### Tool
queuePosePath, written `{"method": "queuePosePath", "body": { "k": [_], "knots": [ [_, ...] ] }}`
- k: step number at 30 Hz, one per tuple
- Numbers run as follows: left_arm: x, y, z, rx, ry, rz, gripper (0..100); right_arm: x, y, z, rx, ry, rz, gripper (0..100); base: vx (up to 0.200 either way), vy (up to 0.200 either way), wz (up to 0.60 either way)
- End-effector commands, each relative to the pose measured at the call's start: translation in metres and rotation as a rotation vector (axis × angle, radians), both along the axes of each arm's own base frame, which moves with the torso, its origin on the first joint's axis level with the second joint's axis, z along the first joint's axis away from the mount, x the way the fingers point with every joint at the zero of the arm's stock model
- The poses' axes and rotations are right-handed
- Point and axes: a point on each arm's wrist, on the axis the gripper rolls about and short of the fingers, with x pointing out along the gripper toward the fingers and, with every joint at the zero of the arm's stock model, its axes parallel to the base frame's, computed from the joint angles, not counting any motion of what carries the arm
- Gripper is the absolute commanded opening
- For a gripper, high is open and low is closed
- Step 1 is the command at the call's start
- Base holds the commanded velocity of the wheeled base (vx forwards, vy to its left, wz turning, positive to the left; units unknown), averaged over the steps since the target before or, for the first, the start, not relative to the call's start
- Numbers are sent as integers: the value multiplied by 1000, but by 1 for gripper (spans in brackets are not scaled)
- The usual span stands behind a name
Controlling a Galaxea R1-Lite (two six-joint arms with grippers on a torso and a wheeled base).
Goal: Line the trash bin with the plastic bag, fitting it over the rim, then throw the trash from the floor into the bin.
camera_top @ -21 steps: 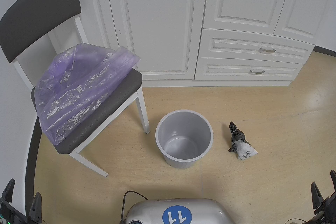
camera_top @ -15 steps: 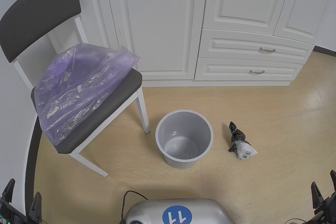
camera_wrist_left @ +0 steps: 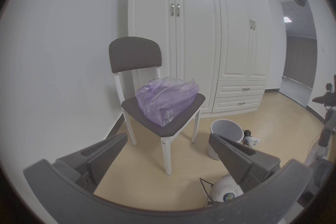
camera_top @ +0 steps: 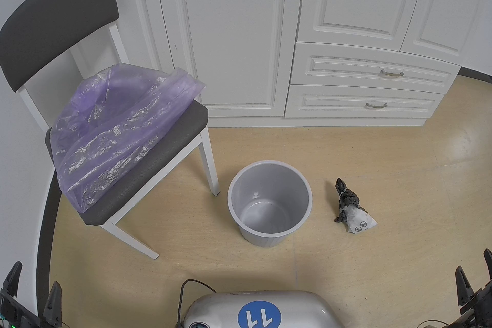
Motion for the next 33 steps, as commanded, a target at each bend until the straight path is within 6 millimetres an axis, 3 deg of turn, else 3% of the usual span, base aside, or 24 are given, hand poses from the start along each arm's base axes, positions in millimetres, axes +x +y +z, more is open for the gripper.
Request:
{"method": "queuePosePath", "body": {
  "k": [1, 33],
  "knots": [
    [0, -1, -5, 33, -1, -26, 100, 0, 0, -5, -29, 3, 8, 100, 0, 0, 0],
    [0, -1, -5, 36, -2, -26, 100, 0, 1, -5, -48, 3, 20, 100, 0, 0, 0]
  ]
}}
